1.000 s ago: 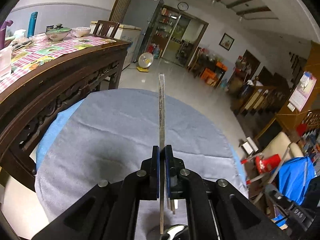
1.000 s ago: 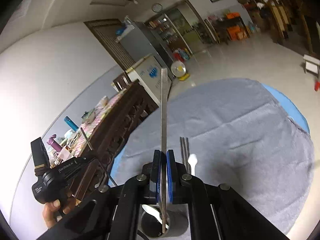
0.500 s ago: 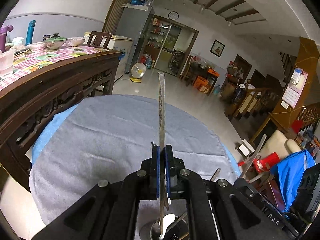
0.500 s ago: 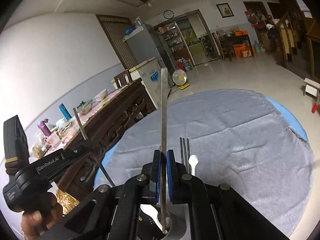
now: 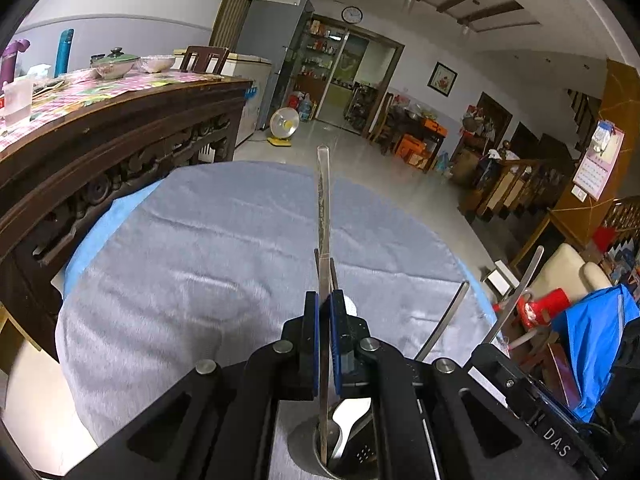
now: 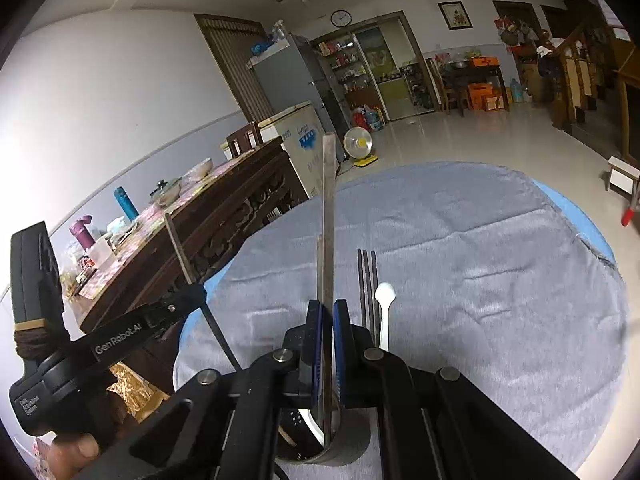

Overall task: Organize utensils
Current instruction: 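Lower both chopsticks into the black holder and open both grippers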

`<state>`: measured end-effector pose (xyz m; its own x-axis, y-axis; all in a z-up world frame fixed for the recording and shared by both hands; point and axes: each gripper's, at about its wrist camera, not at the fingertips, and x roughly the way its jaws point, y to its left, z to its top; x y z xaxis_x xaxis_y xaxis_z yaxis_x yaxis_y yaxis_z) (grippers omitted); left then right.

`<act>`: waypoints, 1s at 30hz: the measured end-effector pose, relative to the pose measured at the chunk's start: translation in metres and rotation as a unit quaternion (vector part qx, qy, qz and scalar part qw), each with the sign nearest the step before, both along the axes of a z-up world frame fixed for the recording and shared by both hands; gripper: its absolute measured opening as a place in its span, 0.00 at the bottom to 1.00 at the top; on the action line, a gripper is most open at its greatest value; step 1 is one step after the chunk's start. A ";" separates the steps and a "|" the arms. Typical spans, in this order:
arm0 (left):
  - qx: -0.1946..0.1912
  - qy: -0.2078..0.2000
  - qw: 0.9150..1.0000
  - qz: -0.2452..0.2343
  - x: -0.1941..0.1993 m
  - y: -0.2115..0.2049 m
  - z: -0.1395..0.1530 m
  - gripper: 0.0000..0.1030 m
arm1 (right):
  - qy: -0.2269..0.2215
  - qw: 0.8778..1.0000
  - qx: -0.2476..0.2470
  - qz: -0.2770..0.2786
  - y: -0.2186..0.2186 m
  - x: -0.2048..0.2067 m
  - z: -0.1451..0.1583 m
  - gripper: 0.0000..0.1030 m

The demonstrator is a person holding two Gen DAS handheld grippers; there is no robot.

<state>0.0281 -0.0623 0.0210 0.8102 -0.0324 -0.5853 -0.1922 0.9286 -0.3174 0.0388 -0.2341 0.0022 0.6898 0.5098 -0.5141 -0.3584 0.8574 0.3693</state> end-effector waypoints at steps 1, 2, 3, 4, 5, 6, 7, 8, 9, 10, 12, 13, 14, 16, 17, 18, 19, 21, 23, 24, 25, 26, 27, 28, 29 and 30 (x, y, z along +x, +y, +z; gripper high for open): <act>0.000 0.003 1.000 0.000 0.000 -0.001 -0.002 0.05 | 0.001 1.000 -0.001 0.001 0.000 -0.001 -0.001 0.06; -0.001 0.005 1.000 -0.001 0.000 -0.001 -0.003 0.05 | 0.002 1.000 -0.002 0.001 0.001 -0.001 -0.003 0.06; 0.000 0.007 1.000 -0.001 -0.001 -0.001 -0.004 0.05 | 0.002 1.000 -0.003 0.001 0.001 -0.002 -0.004 0.06; 0.000 0.007 1.000 -0.001 -0.002 -0.002 -0.005 0.05 | 0.003 1.000 -0.003 0.001 0.001 -0.003 -0.005 0.06; 0.000 0.008 1.000 -0.001 -0.002 -0.003 -0.006 0.05 | 0.004 1.000 -0.003 0.001 0.000 -0.004 -0.006 0.06; 0.000 0.009 1.000 -0.002 -0.003 -0.003 -0.007 0.05 | 0.004 1.000 -0.004 0.002 0.000 -0.005 -0.007 0.06; 0.001 0.009 1.000 -0.002 -0.004 -0.004 -0.007 0.05 | 0.004 1.000 -0.005 0.002 0.001 -0.006 -0.007 0.06; 0.001 0.010 1.000 -0.002 -0.004 -0.005 -0.007 0.05 | 0.004 1.000 -0.006 0.002 0.001 -0.006 -0.007 0.06; 0.001 0.010 1.000 -0.002 -0.004 -0.005 -0.007 0.05 | 0.004 1.000 -0.008 0.003 0.002 -0.006 -0.008 0.06; 0.000 0.012 1.000 -0.003 -0.005 -0.005 -0.008 0.05 | 0.005 1.000 -0.009 0.003 0.002 -0.007 -0.008 0.06; 0.000 0.014 1.000 -0.003 -0.006 -0.005 -0.009 0.05 | 0.006 1.000 -0.011 0.004 0.003 -0.009 -0.011 0.06; 0.000 0.015 1.000 -0.004 -0.006 -0.005 -0.010 0.05 | 0.007 1.000 -0.012 0.005 0.004 -0.009 -0.012 0.06; 0.000 0.016 1.000 -0.004 -0.007 -0.005 -0.011 0.05 | 0.008 1.000 -0.013 0.006 0.004 -0.010 -0.013 0.06; -0.002 0.019 1.000 -0.005 -0.008 -0.005 -0.013 0.05 | 0.010 1.000 -0.014 0.007 0.005 -0.011 -0.015 0.06; -0.002 0.021 1.000 -0.006 -0.008 -0.005 -0.014 0.05 | 0.011 1.000 -0.015 0.008 0.005 -0.011 -0.016 0.06; -0.003 0.022 1.000 -0.006 -0.008 -0.005 -0.015 0.05 | 0.012 1.000 -0.016 0.009 0.006 -0.012 -0.017 0.06; -0.004 0.023 1.000 -0.007 -0.009 -0.006 -0.016 0.05 | 0.013 1.000 -0.016 0.010 0.006 -0.012 -0.018 0.06; -0.003 0.025 1.000 -0.009 -0.011 -0.007 -0.017 0.05 | 0.014 1.000 -0.018 0.011 0.007 -0.013 -0.019 0.06; -0.005 0.027 1.000 -0.010 -0.012 -0.008 -0.018 0.05 | 0.015 1.000 -0.018 0.012 0.007 -0.014 -0.020 0.06; -0.005 0.028 1.000 -0.011 -0.012 -0.008 -0.019 0.05 | 0.016 1.000 -0.018 0.012 0.007 -0.014 -0.021 0.06; -0.004 0.029 0.999 -0.012 -0.012 -0.009 -0.019 0.05 | 0.016 1.000 -0.019 0.013 0.008 -0.014 -0.021 0.06; -0.004 0.030 0.999 -0.013 -0.013 -0.009 -0.019 0.05 | 0.016 1.000 -0.020 0.014 0.008 -0.015 -0.022 0.06; -0.003 0.031 0.999 -0.014 -0.014 -0.010 -0.020 0.05 | 0.017 1.000 -0.020 0.015 0.009 -0.015 -0.022 0.06; -0.002 0.030 0.999 -0.014 -0.015 -0.011 -0.020 0.05 | 0.017 1.000 -0.020 0.015 0.009 -0.016 -0.023 0.06; -0.002 0.031 0.999 -0.015 -0.015 -0.011 -0.020 0.05 | 0.018 1.000 -0.020 0.016 0.009 -0.016 -0.024 0.06; -0.003 0.033 0.999 -0.016 -0.016 -0.011 -0.020 0.05 | 0.021 0.999 -0.021 0.018 0.010 -0.016 -0.025 0.06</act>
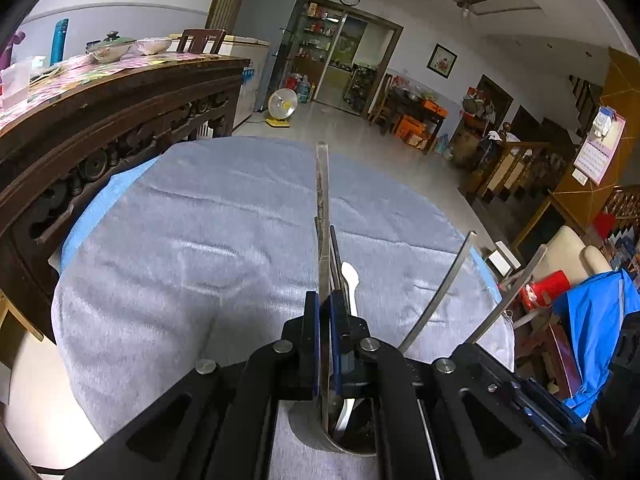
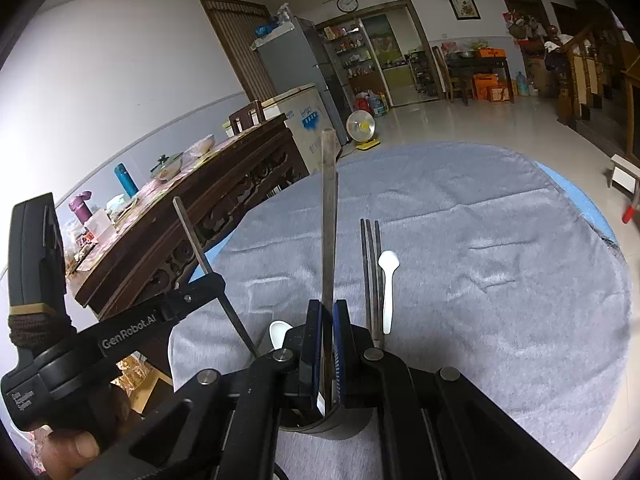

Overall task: Organize utensils
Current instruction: 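Lower both chopsticks into the black holder and open both grippers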

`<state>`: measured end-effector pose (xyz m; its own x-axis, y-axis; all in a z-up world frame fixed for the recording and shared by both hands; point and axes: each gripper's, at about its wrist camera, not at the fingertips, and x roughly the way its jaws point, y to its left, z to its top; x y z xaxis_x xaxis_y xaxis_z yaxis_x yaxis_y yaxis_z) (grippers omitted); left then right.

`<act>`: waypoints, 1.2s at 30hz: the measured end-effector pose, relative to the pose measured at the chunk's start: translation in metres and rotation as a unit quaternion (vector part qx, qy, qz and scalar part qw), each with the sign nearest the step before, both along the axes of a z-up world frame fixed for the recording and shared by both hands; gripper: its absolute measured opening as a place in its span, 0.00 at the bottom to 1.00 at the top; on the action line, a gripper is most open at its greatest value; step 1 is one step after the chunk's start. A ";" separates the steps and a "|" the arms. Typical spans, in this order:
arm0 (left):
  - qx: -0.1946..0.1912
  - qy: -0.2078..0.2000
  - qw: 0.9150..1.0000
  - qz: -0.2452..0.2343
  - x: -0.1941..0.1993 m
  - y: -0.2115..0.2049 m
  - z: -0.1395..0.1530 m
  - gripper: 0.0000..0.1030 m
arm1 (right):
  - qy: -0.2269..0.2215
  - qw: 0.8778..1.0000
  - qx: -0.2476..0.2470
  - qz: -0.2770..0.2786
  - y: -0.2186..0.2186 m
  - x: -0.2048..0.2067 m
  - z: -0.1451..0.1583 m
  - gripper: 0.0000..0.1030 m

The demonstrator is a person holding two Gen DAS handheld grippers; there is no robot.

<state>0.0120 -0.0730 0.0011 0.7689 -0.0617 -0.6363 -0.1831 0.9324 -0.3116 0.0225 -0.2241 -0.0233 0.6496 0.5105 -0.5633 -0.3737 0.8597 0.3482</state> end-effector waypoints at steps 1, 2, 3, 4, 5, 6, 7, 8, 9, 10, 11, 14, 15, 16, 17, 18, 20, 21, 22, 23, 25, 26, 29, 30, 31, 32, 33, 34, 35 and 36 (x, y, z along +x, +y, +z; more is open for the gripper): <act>-0.001 0.001 1.000 -0.001 -0.001 0.000 0.000 0.05 | 0.001 1.000 -0.001 0.001 0.000 0.000 -0.001 0.06; 0.000 0.001 1.000 -0.001 -0.002 0.000 -0.001 0.05 | 0.003 1.000 -0.002 0.002 0.001 -0.001 -0.002 0.06; 0.000 0.002 1.000 -0.001 -0.003 0.000 -0.001 0.05 | 0.005 1.000 -0.003 0.004 0.002 -0.001 -0.003 0.06; -0.001 0.003 1.000 -0.003 -0.004 -0.001 0.000 0.05 | 0.005 1.000 -0.003 0.005 0.002 -0.002 -0.004 0.06; -0.001 0.004 1.000 -0.004 -0.004 -0.001 0.000 0.05 | 0.006 1.000 -0.005 0.005 0.002 -0.003 -0.005 0.06; 0.000 0.005 1.000 -0.004 -0.005 -0.001 0.000 0.05 | 0.008 1.000 -0.005 0.006 0.003 -0.003 -0.006 0.06; 0.000 0.005 1.000 -0.004 -0.005 -0.002 0.000 0.06 | 0.009 1.000 -0.005 0.007 0.003 -0.003 -0.006 0.06; 0.000 0.006 1.000 -0.006 -0.006 -0.002 0.000 0.06 | 0.011 1.000 -0.006 0.007 0.003 -0.003 -0.007 0.06; 0.000 0.008 1.000 -0.006 -0.006 -0.002 0.000 0.06 | 0.012 1.000 -0.006 0.008 0.004 -0.003 -0.007 0.06; 0.000 0.009 1.000 -0.006 -0.006 -0.003 0.000 0.06 | 0.013 1.000 -0.007 0.009 0.004 -0.003 -0.008 0.06; -0.001 0.009 1.000 -0.005 -0.006 -0.002 -0.001 0.06 | 0.014 1.000 -0.008 0.010 0.004 -0.003 -0.008 0.06; -0.001 0.011 1.000 -0.005 -0.008 -0.003 -0.001 0.06 | 0.017 1.000 -0.008 0.011 0.005 -0.004 -0.010 0.06; -0.002 0.012 1.000 -0.005 -0.008 -0.003 -0.001 0.06 | 0.017 1.000 -0.008 0.011 0.005 -0.004 -0.010 0.06; -0.002 0.012 1.000 -0.005 -0.008 -0.003 -0.001 0.06 | 0.017 1.000 -0.008 0.012 0.005 -0.004 -0.010 0.06; -0.002 0.013 1.000 -0.005 -0.008 -0.003 -0.001 0.06 | 0.017 1.000 -0.008 0.011 0.005 -0.004 -0.011 0.06; -0.002 0.014 1.000 -0.004 -0.009 -0.003 -0.001 0.06 | 0.017 1.000 -0.009 0.010 0.005 -0.004 -0.011 0.06; -0.004 0.015 1.000 -0.003 -0.009 -0.003 -0.001 0.06 | 0.018 1.000 -0.008 0.010 0.005 -0.005 -0.011 0.06; -0.003 0.016 1.000 -0.004 -0.009 -0.003 -0.001 0.06 | 0.019 1.000 -0.008 0.010 0.005 -0.005 -0.012 0.07; -0.003 0.016 1.000 -0.004 -0.008 -0.002 -0.001 0.06 | 0.020 1.000 -0.009 0.010 0.005 -0.005 -0.012 0.08; -0.004 0.016 1.000 -0.004 -0.009 -0.002 -0.001 0.06 | 0.022 1.000 -0.009 0.011 0.005 -0.005 -0.012 0.08; -0.004 0.017 1.000 -0.003 -0.009 -0.002 -0.001 0.06 | 0.024 1.000 -0.009 0.012 0.005 -0.005 -0.013 0.08; -0.004 0.017 1.000 -0.003 -0.009 -0.002 -0.001 0.06 | 0.024 1.000 -0.011 0.011 0.006 -0.006 -0.013 0.08; -0.001 0.020 1.000 -0.002 -0.010 -0.003 -0.001 0.07 | 0.026 1.000 -0.011 0.012 0.006 -0.006 -0.012 0.08; -0.002 0.021 1.000 -0.002 -0.010 -0.003 -0.001 0.07 | 0.028 0.999 -0.012 0.012 0.006 -0.005 -0.012 0.08; -0.004 0.023 1.000 -0.002 -0.010 -0.003 -0.001 0.08 | 0.030 0.999 -0.011 0.012 0.006 -0.005 -0.012 0.08; -0.004 0.024 1.000 -0.002 -0.010 -0.003 -0.001 0.10 | 0.031 0.999 -0.011 0.012 0.005 -0.005 -0.011 0.08; -0.004 0.026 1.000 0.000 -0.010 -0.003 0.000 0.12 | 0.030 0.999 -0.012 0.011 0.005 -0.006 -0.011 0.08; -0.005 0.026 1.000 0.001 -0.010 -0.001 0.000 0.20 | 0.030 0.999 -0.012 0.011 0.005 -0.006 -0.011 0.09; -0.005 0.026 1.000 0.003 -0.010 -0.001 0.001 0.30 | 0.030 0.999 -0.012 0.011 0.005 -0.006 -0.010 0.09; -0.006 0.025 1.000 0.004 -0.011 0.000 0.001 0.33 | 0.031 0.999 -0.012 0.011 0.005 -0.006 -0.010 0.08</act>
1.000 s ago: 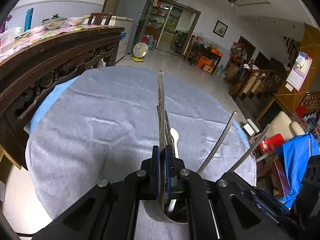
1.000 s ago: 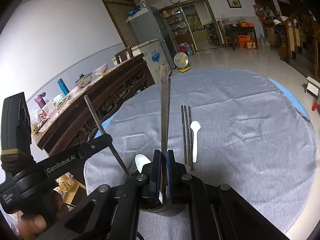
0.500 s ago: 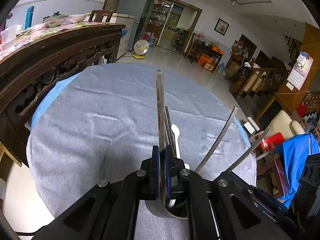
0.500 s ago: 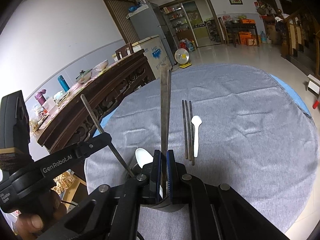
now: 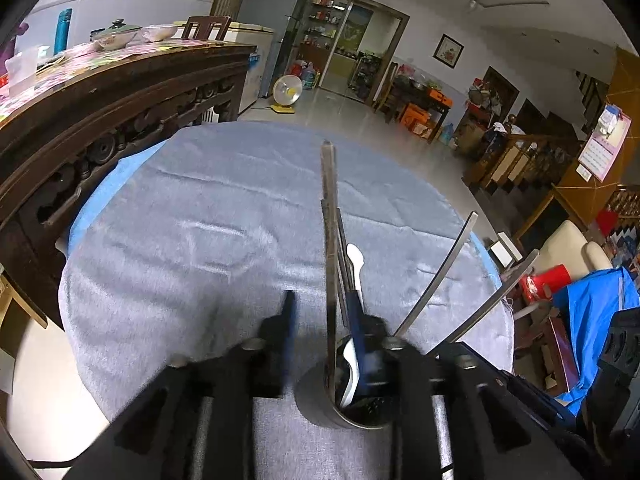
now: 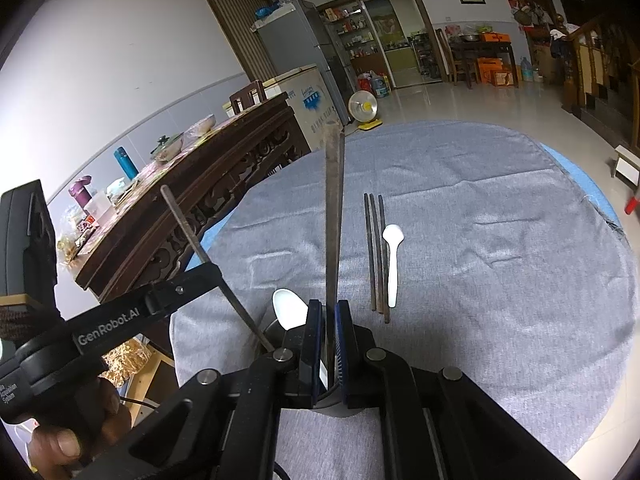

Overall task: Organize utensils
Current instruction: 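Lower both chopsticks into the black holder and open both grippers, then withdraw both grippers from the holder back over the remaining utensils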

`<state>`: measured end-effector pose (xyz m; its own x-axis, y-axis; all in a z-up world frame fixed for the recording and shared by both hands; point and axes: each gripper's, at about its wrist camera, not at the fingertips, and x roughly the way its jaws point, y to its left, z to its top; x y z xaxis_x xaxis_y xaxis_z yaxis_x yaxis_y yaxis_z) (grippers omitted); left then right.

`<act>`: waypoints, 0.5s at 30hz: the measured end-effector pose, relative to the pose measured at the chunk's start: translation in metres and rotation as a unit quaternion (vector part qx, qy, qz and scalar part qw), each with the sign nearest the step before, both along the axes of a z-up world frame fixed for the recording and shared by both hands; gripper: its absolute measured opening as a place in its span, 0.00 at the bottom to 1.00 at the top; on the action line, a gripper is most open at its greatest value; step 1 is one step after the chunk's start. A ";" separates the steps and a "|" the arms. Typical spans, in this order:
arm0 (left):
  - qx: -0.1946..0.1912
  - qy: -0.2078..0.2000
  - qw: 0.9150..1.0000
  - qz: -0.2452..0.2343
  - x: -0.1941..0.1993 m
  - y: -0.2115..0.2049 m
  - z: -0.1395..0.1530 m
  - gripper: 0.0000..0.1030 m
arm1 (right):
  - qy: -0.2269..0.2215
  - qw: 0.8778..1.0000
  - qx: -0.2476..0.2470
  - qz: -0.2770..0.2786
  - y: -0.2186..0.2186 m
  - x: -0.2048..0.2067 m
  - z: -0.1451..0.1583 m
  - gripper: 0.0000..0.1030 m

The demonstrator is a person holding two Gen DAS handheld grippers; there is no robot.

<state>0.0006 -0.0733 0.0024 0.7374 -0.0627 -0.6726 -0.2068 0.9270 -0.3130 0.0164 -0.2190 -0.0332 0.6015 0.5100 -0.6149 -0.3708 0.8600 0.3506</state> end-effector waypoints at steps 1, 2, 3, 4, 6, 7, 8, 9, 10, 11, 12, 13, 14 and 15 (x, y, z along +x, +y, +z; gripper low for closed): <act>0.000 -0.003 1.000 0.002 -0.002 0.001 0.001 0.35 | 0.001 1.000 0.000 0.000 0.000 0.000 0.000 0.09; -0.001 -0.004 1.000 0.002 -0.003 0.001 0.002 0.37 | 0.002 1.000 0.000 0.000 0.000 0.000 0.000 0.09; -0.002 -0.005 1.000 0.002 -0.004 0.002 0.003 0.38 | 0.003 1.000 0.001 -0.001 -0.001 0.000 0.001 0.09; -0.005 -0.005 1.000 0.002 -0.005 0.003 0.005 0.42 | 0.004 1.000 0.002 -0.001 -0.002 0.000 0.001 0.10; -0.007 -0.010 1.000 0.006 -0.007 0.004 0.007 0.45 | 0.007 1.000 0.006 -0.002 -0.003 0.000 0.001 0.11; -0.007 -0.013 1.000 0.008 -0.009 0.006 0.009 0.45 | 0.008 1.000 0.008 -0.003 -0.004 0.000 0.001 0.11; -0.008 -0.015 1.000 0.008 -0.010 0.007 0.011 0.47 | 0.008 1.000 0.008 -0.003 -0.004 -0.001 0.002 0.11; -0.010 -0.016 1.000 0.009 -0.012 0.008 0.012 0.48 | 0.009 1.000 0.008 -0.003 -0.005 -0.001 0.002 0.14; -0.011 -0.017 1.000 0.009 -0.013 0.008 0.014 0.50 | 0.009 1.000 0.008 -0.002 -0.005 -0.001 0.002 0.19; -0.012 -0.020 1.000 0.009 -0.014 0.009 0.016 0.52 | 0.009 1.000 0.009 -0.001 -0.006 -0.001 0.003 0.22; -0.013 -0.022 1.000 0.009 -0.015 0.011 0.018 0.52 | 0.009 1.000 0.011 -0.002 -0.008 -0.002 0.004 0.26; -0.014 -0.025 1.000 0.010 -0.016 0.014 0.020 0.55 | 0.006 1.000 0.014 -0.004 -0.010 -0.003 0.006 0.28; -0.018 -0.029 0.999 0.015 -0.017 0.019 0.024 0.59 | 0.003 1.000 0.021 -0.005 -0.013 -0.004 0.010 0.29; -0.021 -0.033 0.999 0.019 -0.018 0.023 0.027 0.60 | 0.000 1.000 0.027 -0.007 -0.017 -0.005 0.013 0.32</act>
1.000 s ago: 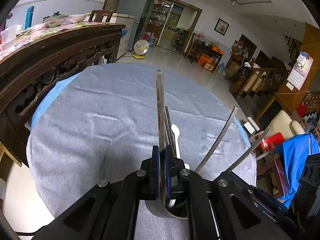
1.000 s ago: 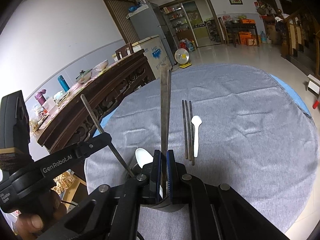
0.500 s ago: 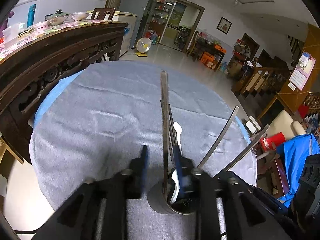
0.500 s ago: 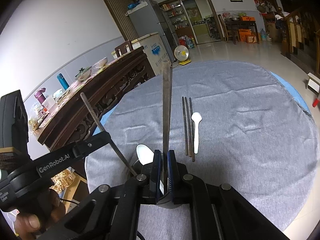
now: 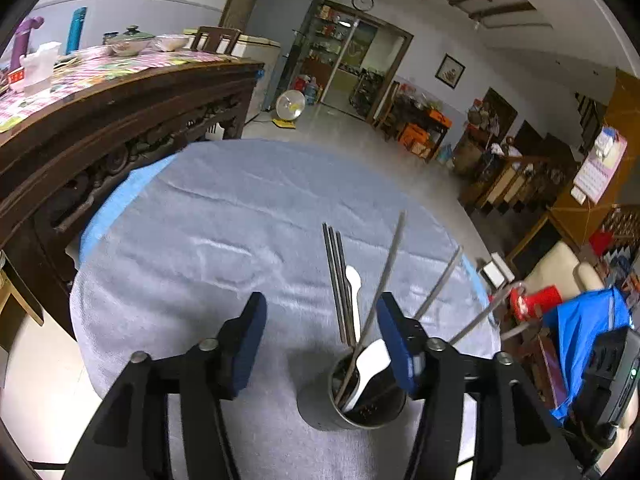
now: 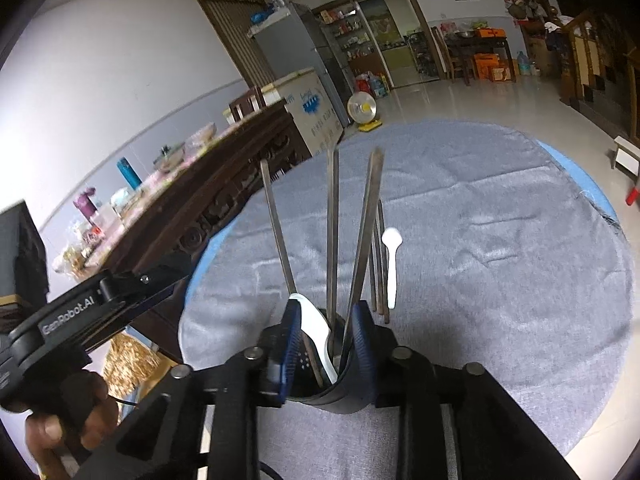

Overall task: Organize utensils
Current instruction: 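Withdraw both grippers from the holder back over the remaining utensils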

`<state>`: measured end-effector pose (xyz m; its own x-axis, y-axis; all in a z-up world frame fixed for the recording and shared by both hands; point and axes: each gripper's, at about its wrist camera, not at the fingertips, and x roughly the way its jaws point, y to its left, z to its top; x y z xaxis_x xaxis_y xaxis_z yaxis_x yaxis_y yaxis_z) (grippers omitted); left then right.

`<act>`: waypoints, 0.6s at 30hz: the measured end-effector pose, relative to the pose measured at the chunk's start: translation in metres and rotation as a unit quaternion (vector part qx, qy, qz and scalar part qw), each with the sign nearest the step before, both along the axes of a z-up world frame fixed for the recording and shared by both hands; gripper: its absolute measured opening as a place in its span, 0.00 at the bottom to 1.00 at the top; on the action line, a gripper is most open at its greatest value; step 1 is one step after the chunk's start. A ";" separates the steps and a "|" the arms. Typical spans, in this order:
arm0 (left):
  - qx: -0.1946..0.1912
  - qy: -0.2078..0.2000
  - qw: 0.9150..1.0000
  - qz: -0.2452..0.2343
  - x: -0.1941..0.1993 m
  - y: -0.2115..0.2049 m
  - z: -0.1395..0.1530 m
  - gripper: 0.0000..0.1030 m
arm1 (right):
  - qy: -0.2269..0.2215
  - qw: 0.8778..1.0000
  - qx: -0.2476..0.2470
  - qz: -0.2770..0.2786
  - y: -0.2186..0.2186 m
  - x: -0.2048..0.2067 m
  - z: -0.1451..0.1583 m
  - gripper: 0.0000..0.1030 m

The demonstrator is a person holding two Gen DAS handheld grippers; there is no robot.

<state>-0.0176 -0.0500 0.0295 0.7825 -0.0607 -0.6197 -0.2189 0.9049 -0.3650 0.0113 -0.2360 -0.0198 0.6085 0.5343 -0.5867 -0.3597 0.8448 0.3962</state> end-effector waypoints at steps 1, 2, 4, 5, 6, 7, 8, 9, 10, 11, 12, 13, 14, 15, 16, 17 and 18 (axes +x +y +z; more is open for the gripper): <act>-0.003 -0.005 1.000 0.006 -0.001 0.006 0.003 0.64 | -0.004 1.000 0.006 -0.002 -0.004 -0.001 0.004 0.38; -0.006 -0.009 1.000 0.017 -0.001 0.015 0.007 0.67 | -0.010 1.000 0.011 -0.004 -0.010 -0.003 0.009 0.43; -0.008 -0.012 0.999 0.035 0.000 0.029 0.010 0.68 | -0.027 0.999 0.025 -0.017 -0.026 -0.007 0.021 0.66; -0.011 -0.007 0.999 0.048 0.003 0.039 0.010 0.68 | -0.035 0.999 0.029 -0.023 -0.033 -0.008 0.025 0.66; -0.014 0.000 0.998 0.060 0.006 0.049 0.008 0.68 | -0.043 0.998 0.034 -0.033 -0.043 -0.009 0.030 0.66; -0.016 0.006 0.998 0.068 0.009 0.056 0.006 0.68 | -0.044 0.998 0.037 -0.040 -0.052 -0.006 0.032 0.67; -0.018 0.019 0.997 0.077 0.013 0.064 0.001 0.68 | -0.038 0.997 0.041 -0.046 -0.060 -0.003 0.033 0.68; -0.021 0.032 0.996 0.084 0.018 0.071 -0.004 0.68 | -0.023 0.997 0.046 -0.051 -0.071 0.005 0.030 0.68; -0.026 0.044 0.995 0.089 0.022 0.076 -0.009 0.68 | -0.012 0.997 0.049 -0.054 -0.078 0.011 0.027 0.68; -0.029 0.058 0.994 0.091 0.027 0.081 -0.018 0.68 | 0.014 0.997 0.050 -0.058 -0.087 0.024 0.018 0.68; -0.030 0.071 0.993 0.092 0.030 0.085 -0.026 0.68 | 0.038 0.996 0.049 -0.059 -0.093 0.035 0.009 0.68; -0.030 0.090 0.991 0.092 0.037 0.089 -0.036 0.68 | 0.058 0.995 0.052 -0.058 -0.098 0.045 0.001 0.68; -0.033 0.105 0.990 0.089 0.042 0.091 -0.044 0.68 | 0.093 0.993 0.055 -0.055 -0.105 0.061 -0.015 0.68; -0.035 0.115 0.989 0.085 0.044 0.091 -0.051 0.68 | 0.115 0.991 0.054 -0.052 -0.107 0.072 -0.025 0.68; -0.034 0.133 0.988 0.077 0.050 0.090 -0.060 0.68 | 0.148 0.987 0.049 -0.043 -0.108 0.087 -0.039 0.67; -0.031 0.146 0.986 0.072 0.055 0.091 -0.067 0.68 | 0.167 0.984 0.048 -0.035 -0.108 0.097 -0.047 0.66; -0.029 0.157 0.985 0.068 0.059 0.090 -0.072 0.68 | 0.191 0.980 0.051 -0.025 -0.106 0.110 -0.059 0.64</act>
<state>0.0412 0.0404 -0.0426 0.5562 -0.0113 -0.8310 -0.4467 0.8391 -0.3104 0.1216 -0.3424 -0.0792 0.3807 0.5771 -0.7225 -0.1281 0.8067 0.5769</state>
